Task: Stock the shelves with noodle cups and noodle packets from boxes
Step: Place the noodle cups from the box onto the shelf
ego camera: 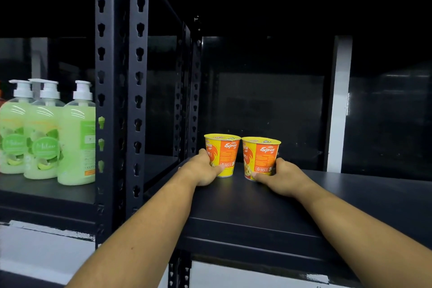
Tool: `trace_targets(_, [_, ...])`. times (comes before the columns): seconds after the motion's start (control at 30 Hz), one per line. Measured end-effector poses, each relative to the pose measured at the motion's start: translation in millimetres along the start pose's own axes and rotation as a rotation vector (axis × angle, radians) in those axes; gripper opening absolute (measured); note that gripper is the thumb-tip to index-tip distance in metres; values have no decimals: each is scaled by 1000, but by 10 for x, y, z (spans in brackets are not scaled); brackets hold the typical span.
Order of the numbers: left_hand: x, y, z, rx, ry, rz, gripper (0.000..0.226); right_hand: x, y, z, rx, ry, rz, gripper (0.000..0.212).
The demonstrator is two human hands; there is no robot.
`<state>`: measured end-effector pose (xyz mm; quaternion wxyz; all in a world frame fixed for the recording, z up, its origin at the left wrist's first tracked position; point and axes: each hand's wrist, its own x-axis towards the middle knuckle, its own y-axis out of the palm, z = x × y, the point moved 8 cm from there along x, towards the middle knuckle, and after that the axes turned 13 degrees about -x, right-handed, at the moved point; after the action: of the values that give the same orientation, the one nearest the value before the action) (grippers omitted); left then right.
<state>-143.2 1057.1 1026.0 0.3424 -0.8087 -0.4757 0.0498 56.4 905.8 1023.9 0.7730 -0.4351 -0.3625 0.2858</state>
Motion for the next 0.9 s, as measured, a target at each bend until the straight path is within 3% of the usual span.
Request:
trace_targets(0.4, [51,16,80,55,-7,-12,67,-11,17,11,-42,-1,1,83])
trace_targets(0.73, [-19,60,90,142,-12,43,53,-121,34,64,-237,2,64,69])
trace_targets(0.9, [-123,71,25,223,-17,72,55,-256,-43,142,-364,29,68,76])
